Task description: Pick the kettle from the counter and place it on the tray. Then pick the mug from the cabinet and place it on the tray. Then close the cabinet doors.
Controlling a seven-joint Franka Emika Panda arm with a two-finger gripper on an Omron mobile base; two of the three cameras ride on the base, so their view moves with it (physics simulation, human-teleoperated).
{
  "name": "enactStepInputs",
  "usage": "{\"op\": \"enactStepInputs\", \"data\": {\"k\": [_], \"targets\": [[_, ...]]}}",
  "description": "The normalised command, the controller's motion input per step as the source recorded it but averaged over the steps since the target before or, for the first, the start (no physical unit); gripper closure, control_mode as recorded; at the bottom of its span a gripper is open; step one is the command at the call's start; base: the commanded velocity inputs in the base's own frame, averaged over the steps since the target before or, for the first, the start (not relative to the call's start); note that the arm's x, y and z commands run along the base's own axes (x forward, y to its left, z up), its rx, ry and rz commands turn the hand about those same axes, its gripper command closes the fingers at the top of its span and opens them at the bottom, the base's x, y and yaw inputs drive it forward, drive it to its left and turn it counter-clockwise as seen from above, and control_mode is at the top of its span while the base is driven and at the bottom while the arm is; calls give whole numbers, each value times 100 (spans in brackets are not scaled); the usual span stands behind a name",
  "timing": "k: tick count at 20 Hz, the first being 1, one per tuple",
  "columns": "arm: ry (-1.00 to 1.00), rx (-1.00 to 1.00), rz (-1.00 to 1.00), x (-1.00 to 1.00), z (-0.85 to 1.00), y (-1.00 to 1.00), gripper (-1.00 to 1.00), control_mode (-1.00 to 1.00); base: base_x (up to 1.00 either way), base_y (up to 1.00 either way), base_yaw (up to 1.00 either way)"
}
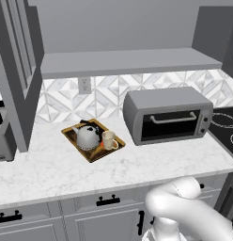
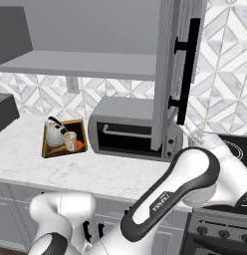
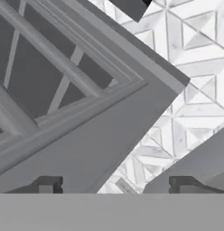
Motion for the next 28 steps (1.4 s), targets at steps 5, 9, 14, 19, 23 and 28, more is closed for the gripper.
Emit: {"op": "enactStepInputs", "data": {"k": [5, 9, 14, 19, 23, 28], "targets": [[13, -27, 0, 0, 43, 100, -100, -100, 0, 0, 0], [21, -20, -8, 2, 31, 100, -100, -100, 0, 0, 0], [21, -14, -13, 33, 20, 89, -100, -100, 0, 0, 0], [10, -7, -14, 66, 1, 67, -100, -100, 0, 0, 0], [1, -1, -12, 81, -5, 41, -100, -100, 0, 0, 0], [1, 0, -13, 97, -7, 17, -100, -100, 0, 0, 0]]}}
